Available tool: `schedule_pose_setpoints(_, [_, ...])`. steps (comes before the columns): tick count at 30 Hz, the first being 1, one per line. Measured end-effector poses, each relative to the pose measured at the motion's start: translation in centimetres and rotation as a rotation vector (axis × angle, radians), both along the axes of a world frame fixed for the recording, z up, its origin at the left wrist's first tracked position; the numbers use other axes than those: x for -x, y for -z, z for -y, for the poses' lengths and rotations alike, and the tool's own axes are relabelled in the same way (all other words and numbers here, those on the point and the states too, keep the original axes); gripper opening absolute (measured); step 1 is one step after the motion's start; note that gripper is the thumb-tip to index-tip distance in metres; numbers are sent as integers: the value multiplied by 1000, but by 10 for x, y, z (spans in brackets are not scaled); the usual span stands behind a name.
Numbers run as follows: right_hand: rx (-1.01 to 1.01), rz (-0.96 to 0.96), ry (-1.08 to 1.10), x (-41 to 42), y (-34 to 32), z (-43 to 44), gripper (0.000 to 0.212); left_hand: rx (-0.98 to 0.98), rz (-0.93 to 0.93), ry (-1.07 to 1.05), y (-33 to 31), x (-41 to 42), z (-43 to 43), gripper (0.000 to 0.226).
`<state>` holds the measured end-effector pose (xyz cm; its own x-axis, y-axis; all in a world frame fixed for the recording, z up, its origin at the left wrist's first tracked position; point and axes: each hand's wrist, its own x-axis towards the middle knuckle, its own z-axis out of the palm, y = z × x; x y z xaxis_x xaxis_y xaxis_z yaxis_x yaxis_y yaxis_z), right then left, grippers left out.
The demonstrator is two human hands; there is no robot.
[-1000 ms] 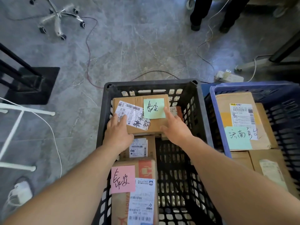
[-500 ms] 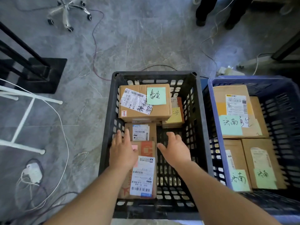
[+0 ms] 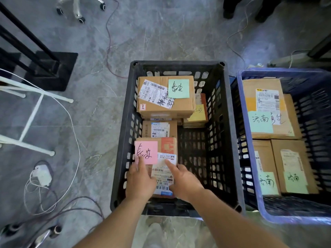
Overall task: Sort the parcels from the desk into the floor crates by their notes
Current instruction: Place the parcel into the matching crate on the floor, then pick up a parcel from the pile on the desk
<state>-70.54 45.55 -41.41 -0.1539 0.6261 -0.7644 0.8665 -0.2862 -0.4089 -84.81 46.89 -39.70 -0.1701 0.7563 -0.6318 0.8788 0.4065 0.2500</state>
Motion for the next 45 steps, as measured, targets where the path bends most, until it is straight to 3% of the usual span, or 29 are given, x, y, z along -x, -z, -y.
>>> schedule_pose_setpoints(9, [-202,-10,113,-9,-2,-70,84,-137,90,-2,5,-3,-82,70])
schedule_pose_setpoints(15, [-163,3,79,-2,4,-84,85,-99,79,75,18,2,-93,54])
schedule_pose_setpoints(20, [-168,60,16,-7,-18,-83,87,-104,-5,178,-1,-7,-88,65])
schedule_pose_setpoints(25, [-282,112,1,-33,-71,-81,73,-104,-39,232,-50,-29,-83,74])
schedule_pose_setpoints(29, [-380,174,-33,-67,-127,-83,64,-215,-44,291,-104,-54,-78,72])
schedule_pose_setpoints(36, [-576,244,-73,-122,-243,-71,63,-364,-90,364,-215,-113,-54,74])
schedule_pose_setpoints(45, [-791,401,70,-169,-345,-27,63,-609,-89,578,-304,-163,-49,77])
